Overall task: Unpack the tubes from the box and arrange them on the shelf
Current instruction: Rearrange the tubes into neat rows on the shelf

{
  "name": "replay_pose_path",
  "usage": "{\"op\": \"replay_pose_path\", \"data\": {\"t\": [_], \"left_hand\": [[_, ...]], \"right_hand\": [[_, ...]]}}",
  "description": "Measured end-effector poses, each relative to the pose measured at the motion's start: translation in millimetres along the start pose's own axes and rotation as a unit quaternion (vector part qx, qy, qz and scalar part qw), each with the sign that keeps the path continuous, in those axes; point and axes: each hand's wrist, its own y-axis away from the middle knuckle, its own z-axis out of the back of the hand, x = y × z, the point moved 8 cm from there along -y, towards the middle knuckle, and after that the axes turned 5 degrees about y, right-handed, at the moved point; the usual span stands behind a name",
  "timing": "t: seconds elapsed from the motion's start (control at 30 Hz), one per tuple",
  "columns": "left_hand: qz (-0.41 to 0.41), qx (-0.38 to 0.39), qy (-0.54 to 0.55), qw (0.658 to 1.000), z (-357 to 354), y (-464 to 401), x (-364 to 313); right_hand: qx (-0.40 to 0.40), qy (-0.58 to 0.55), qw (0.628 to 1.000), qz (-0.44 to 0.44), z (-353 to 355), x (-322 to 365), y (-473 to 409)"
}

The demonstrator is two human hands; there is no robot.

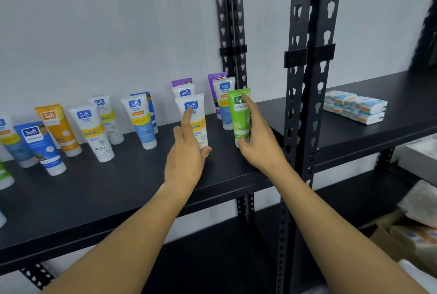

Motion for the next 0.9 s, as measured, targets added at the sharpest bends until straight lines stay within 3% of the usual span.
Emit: {"op": "replay_pose_path", "data": {"t": [0.47,0.9], "left_hand": [[0.001,-0.006,0.023,1.000,0,2,0],[-0.004,-0.013,0.025,1.000,2,4,0]], "right_hand": [[0.003,0.039,0.999,-0.037,-3,-7,0],[-0.079,0.132,0.987,-0.036,7,-2,5]]}}
